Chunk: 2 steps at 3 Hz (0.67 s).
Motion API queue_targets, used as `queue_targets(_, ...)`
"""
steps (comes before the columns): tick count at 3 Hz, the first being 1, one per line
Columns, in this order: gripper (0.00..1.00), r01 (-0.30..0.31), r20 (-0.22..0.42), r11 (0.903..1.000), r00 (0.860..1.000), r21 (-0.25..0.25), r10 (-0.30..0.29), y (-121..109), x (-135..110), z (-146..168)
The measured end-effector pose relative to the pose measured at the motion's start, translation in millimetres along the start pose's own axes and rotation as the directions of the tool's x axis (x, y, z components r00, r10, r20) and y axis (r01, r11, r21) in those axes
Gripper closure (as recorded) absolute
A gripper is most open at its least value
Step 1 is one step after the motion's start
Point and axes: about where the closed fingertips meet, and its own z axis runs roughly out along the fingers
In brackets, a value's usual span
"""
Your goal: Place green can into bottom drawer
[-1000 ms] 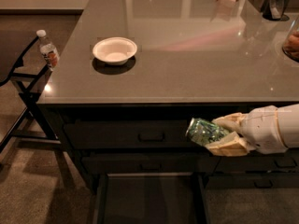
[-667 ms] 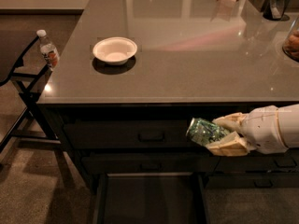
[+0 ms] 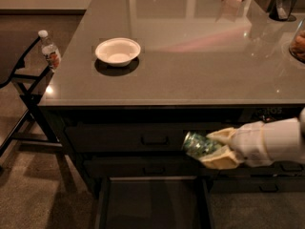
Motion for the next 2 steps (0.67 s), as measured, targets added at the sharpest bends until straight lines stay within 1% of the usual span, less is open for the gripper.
queue_targets(1,1.00,-0.026,0.021,0.9996,0.999,-0.006,0.026,7.4,34.3,41.0)
queue_targets(2,1.00,-0.033,0.063,0.9995,0.997,0.001,0.033,7.4,70.0,74.3)
